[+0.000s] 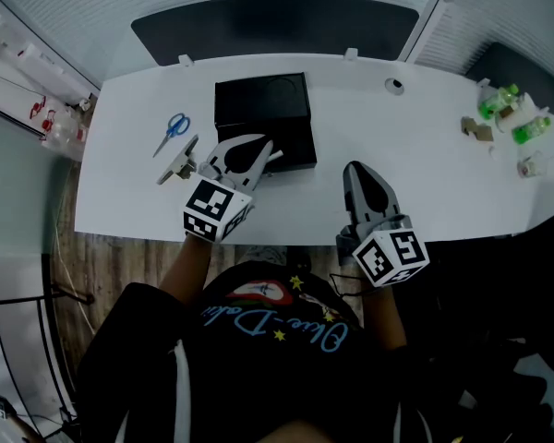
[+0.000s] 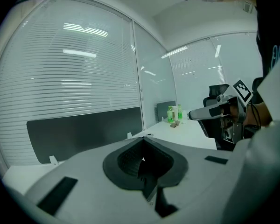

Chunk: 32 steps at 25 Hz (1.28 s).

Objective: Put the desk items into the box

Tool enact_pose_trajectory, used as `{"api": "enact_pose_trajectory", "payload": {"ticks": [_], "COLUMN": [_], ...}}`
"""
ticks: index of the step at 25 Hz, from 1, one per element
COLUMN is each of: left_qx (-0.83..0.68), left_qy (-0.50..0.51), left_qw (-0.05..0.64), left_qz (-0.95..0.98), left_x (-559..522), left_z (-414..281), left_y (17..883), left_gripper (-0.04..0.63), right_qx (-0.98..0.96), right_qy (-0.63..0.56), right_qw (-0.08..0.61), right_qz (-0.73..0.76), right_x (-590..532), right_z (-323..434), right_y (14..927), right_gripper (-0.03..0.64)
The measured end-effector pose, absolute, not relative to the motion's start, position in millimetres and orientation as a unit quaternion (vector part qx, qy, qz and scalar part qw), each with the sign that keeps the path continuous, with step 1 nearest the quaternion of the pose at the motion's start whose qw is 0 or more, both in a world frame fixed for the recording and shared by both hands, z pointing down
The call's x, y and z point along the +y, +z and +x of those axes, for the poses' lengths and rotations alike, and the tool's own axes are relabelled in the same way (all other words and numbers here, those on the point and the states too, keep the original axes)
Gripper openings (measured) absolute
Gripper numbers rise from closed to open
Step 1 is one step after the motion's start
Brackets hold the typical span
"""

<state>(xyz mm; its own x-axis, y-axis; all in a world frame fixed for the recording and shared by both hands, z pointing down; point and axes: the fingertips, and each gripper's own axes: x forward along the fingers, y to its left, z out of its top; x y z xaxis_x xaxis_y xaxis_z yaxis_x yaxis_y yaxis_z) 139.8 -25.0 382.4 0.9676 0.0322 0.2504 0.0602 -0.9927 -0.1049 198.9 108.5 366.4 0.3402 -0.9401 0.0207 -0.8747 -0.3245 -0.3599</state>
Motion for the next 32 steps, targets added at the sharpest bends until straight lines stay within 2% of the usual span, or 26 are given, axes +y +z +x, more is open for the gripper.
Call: {"api": "enact_pose_trajectory", "payload": {"ticks": [14, 32], "left_qx": [-0.007, 0.042], "left_qy": [-0.120, -0.119], "left_qw": [0.071, 0.041], "left_qz": [-0.990, -0.991], "left_x": [-20, -52], "left_z": [130, 93], "left_y": [372, 377], "left_gripper": [0.008, 0.008], "right_qx": [0.580, 0.617], "right_qy": [-0.118, -0.138], "right_qw": [0.144, 0.135], "right_qz": [-0.793, -0.763], "right_x": [105, 63], "right_z": [194, 176], "right_y": [367, 372], "right_gripper": [0.021, 0.021]}}
